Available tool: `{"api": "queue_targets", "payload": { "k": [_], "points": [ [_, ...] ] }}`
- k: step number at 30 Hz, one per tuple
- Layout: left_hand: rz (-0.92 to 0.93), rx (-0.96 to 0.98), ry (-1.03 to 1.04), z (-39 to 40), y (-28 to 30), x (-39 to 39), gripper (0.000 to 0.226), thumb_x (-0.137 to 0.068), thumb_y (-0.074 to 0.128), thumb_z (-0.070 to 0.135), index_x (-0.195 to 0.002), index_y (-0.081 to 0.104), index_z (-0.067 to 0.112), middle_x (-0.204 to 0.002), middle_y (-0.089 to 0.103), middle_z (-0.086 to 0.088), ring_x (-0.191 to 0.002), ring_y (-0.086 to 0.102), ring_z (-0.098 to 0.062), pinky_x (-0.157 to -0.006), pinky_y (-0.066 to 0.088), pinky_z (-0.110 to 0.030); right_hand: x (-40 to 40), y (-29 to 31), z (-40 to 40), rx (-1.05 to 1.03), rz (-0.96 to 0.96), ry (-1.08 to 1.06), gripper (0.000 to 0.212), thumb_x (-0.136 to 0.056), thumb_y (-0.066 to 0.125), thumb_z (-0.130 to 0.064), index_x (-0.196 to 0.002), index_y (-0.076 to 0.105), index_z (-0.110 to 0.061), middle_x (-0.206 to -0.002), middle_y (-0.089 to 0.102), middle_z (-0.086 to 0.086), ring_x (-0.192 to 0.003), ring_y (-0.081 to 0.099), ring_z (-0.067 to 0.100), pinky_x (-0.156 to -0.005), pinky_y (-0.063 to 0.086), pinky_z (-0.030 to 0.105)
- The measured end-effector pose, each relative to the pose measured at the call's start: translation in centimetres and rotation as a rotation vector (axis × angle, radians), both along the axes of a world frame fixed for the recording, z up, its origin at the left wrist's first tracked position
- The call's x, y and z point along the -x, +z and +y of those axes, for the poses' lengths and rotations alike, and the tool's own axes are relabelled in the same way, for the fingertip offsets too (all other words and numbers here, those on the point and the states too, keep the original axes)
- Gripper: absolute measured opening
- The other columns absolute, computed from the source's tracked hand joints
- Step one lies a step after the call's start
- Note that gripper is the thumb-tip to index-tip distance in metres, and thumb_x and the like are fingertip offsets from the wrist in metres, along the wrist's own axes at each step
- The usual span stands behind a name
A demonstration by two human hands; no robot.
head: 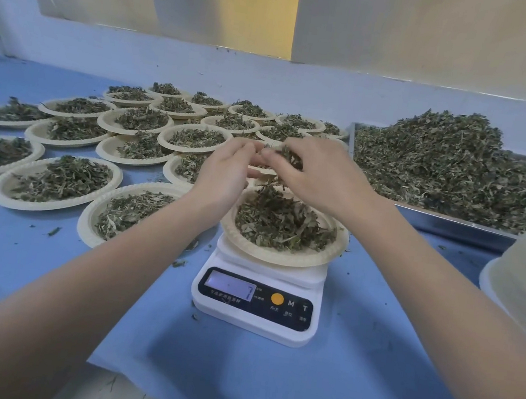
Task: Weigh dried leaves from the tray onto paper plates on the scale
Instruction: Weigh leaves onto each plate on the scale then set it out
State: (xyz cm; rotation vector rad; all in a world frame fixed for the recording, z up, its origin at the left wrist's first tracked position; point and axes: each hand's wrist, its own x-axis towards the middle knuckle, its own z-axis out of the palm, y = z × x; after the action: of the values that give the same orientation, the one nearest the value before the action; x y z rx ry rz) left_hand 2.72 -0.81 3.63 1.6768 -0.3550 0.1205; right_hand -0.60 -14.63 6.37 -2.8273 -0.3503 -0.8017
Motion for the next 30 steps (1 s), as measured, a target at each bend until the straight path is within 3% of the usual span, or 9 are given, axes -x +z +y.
{"api": "queue_targets", "payload": {
  "k": [2,6,14,19,23,24,26,28,30],
  "points": [
    [-0.008,-0.015,0.000,0.1,0.1,0.1,0.026,-0.102,0.034,0.023,-0.110,0.059,0.020,-0.101,0.068,0.003,-0.090,0.063,-0.015,-0.085,0.047,-0.032,-0.2,0.2,0.0,-0.109,0.016,0.006,0.035,-0.100,0.038,-0.041,-0.070,0.043,-0.024,-0.059,0.045,-0.008,-0.054,0.042,0.007,-0.050,0.029,0.024],
    [-0.012,-0.018,-0.002,0.0,0.2,0.1,0.026,-0.101,0.035,0.023,-0.111,0.059,0.020,-0.099,0.068,0.003,-0.083,0.061,-0.011,-0.085,0.046,-0.032,-0.1,0.9,-0.1,-0.279,0.055,0.041,0.028,-0.103,0.034,-0.028,-0.101,0.052,-0.006,-0.063,0.051,-0.002,-0.051,0.044,0.010,-0.051,0.034,0.022],
    [-0.022,-0.053,-0.050,-1.1,0.5,0.2,0.023,-0.099,0.039,0.021,-0.107,0.061,0.023,-0.084,0.062,0.013,-0.086,0.061,-0.014,-0.079,0.048,-0.032,-0.3,0.9,-0.5,-0.398,0.065,0.046,0.027,-0.103,0.034,-0.026,-0.108,0.052,-0.006,-0.062,0.047,-0.005,-0.048,0.038,0.005,-0.045,0.032,0.016],
    [-0.104,-0.260,-0.111,-4.0,2.7,-0.3,0.029,-0.098,0.038,0.027,-0.120,0.057,0.024,-0.109,0.064,0.003,-0.103,0.060,-0.022,-0.092,0.048,-0.043,-1.9,1.7,-3.2,-0.299,-0.030,-0.045,0.020,-0.102,0.036,-0.020,-0.107,0.050,-0.008,-0.067,0.047,-0.005,-0.055,0.042,0.007,-0.049,0.032,0.018],
    [-0.119,-0.390,-0.146,-6.3,3.6,-1.6,0.027,-0.097,0.042,0.031,-0.121,0.054,0.028,-0.101,0.062,0.009,-0.079,0.058,-0.004,-0.062,0.041,-0.025,-4.9,1.9,-9.2,-0.128,-0.124,-0.393,0.023,-0.100,0.038,-0.020,-0.112,0.050,-0.004,-0.095,0.057,0.010,-0.074,0.051,0.026,-0.059,0.034,0.032],
    [-0.119,-0.416,-0.146,-6.7,3.6,-2.0,0.028,-0.097,0.043,0.031,-0.123,0.054,0.028,-0.103,0.062,0.010,-0.076,0.057,-0.003,-0.058,0.037,-0.022,-5.6,1.5,-10.8,-0.073,-0.060,-0.524,0.028,-0.100,0.039,-0.024,-0.117,0.049,-0.004,-0.108,0.057,0.014,-0.086,0.053,0.030,-0.064,0.038,0.034],
    [-0.113,-0.445,-0.163,-7.3,3.0,-2.9,0.031,-0.098,0.043,0.028,-0.127,0.052,0.026,-0.119,0.059,0.007,-0.078,0.055,-0.002,-0.058,0.037,-0.016,-6.8,0.2,-13.4,0.041,0.236,-0.749,0.056,-0.098,0.038,-0.048,-0.136,0.039,-0.007,-0.137,0.044,0.019,-0.123,0.042,0.037,-0.092,0.039,0.052],
    [-0.097,-0.458,-0.180,-7.8,2.4,-3.4,0.034,-0.097,0.043,0.024,-0.131,0.050,0.024,-0.125,0.056,0.006,-0.074,0.052,0.001,-0.058,0.040,-0.012,-7.4,-1.5,-14.9,0.071,0.533,-0.826,0.086,-0.087,0.031,-0.073,-0.149,0.020,-0.015,-0.155,0.021,0.016,-0.142,0.015,0.040,-0.107,0.015,0.065],
    [-0.102,-0.472,-0.193,-8.1,1.8,-3.7,0.036,-0.097,0.043,0.020,-0.132,0.050,0.023,-0.124,0.056,0.006,-0.073,0.051,0.004,-0.055,0.041,-0.007,-7.9,-3.2,-15.4,0.014,0.607,-0.727,0.083,-0.088,0.028,-0.073,-0.152,0.011,-0.022,-0.159,0.010,0.011,-0.145,0.004,0.039,-0.110,0.004,0.064]
  ]
}}
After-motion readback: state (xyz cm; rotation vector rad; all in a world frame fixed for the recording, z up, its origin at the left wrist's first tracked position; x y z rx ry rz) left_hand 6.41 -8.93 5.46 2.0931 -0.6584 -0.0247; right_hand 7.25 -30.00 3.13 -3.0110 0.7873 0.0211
